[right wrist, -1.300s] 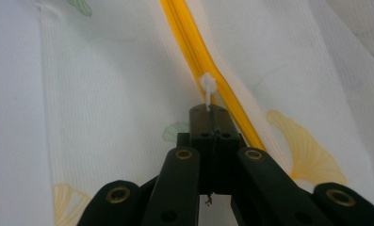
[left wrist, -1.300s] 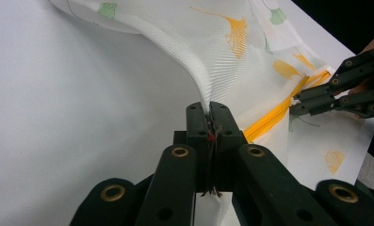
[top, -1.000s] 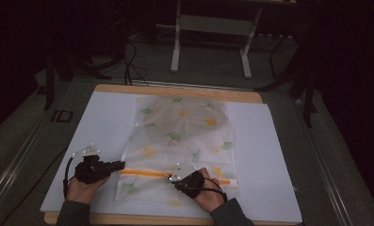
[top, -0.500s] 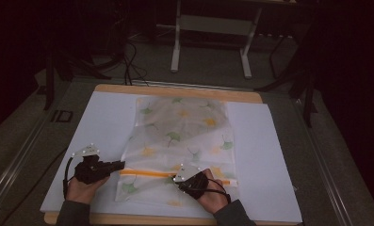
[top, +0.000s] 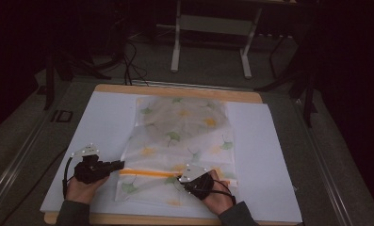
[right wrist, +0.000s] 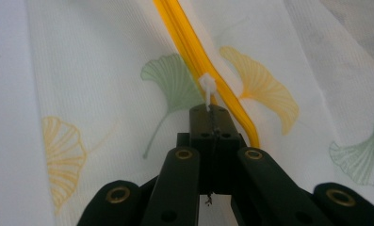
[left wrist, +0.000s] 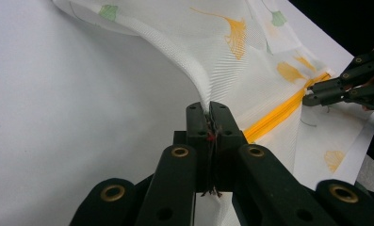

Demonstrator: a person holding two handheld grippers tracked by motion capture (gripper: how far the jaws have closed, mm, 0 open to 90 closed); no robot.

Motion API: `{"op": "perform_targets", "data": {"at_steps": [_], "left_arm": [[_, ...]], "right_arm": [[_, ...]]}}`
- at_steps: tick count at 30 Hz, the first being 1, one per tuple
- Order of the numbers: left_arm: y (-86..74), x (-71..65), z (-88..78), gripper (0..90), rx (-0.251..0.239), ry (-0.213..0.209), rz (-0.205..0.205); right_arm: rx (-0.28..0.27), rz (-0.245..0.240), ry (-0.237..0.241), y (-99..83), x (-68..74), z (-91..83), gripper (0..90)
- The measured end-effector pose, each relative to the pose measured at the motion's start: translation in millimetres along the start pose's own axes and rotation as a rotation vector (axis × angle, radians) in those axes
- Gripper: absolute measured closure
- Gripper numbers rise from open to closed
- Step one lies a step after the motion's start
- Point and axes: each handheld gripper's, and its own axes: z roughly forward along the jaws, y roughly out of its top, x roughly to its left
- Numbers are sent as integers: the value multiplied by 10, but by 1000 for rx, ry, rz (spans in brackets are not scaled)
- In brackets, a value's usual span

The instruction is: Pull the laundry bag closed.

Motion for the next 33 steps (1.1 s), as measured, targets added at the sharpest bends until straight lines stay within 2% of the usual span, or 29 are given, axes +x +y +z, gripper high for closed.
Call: {"op": "perform_targets", "data": {"at_steps": [33], "left_arm": [[3, 6, -6, 888, -2, -1, -2]], "right_arm": [[22, 47, -34, -270, -74, -189, 900]]}}
